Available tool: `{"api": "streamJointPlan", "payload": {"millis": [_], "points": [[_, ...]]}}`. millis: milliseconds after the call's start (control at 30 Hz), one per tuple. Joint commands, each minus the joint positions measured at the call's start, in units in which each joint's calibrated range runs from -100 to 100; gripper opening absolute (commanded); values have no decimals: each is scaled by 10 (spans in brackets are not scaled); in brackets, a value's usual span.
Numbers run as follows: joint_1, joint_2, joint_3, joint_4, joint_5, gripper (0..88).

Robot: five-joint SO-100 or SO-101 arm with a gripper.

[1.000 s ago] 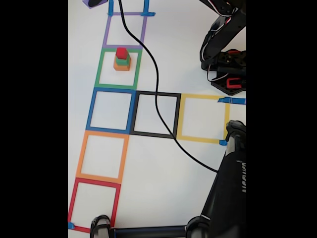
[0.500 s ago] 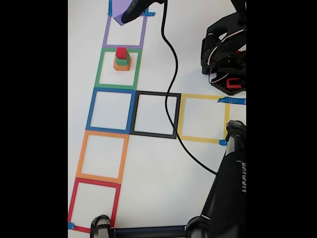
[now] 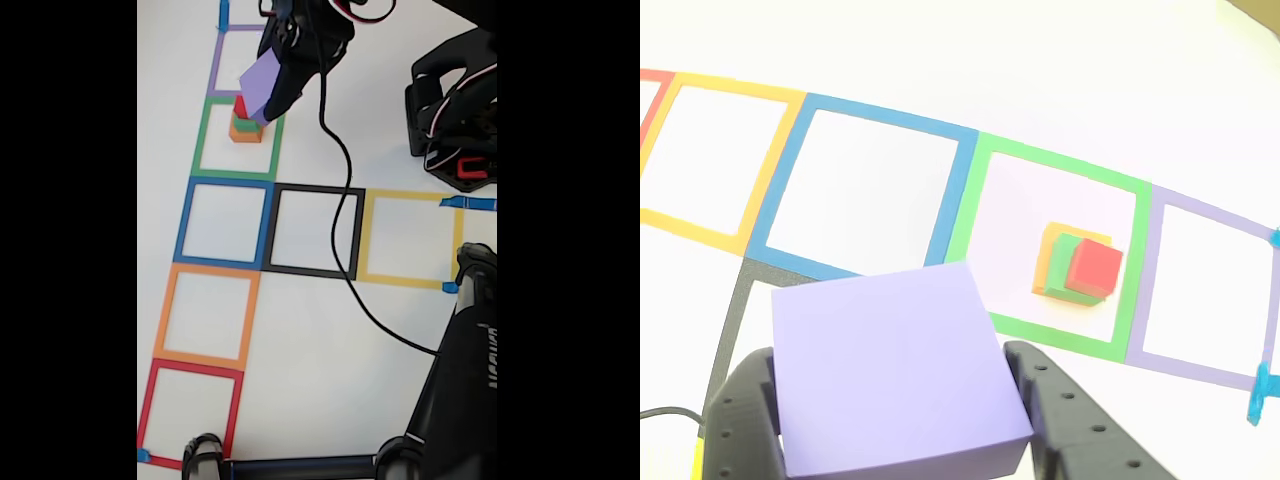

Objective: Tower of hanoi

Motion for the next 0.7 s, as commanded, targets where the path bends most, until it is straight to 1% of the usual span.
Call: {"api": "streamJointPlan", "payload": {"millis": [0, 200, 300, 467, 567, 667], "points": [[-33, -10, 92, -96, 0, 152], [-81, 5, 261, -287, 0, 151], [-93, 42, 314, -378, 0, 150], [-88, 118, 372, -532, 0, 148], [-79, 168, 389, -599, 0, 147], [-77, 219, 416, -690, 0, 149]]}}
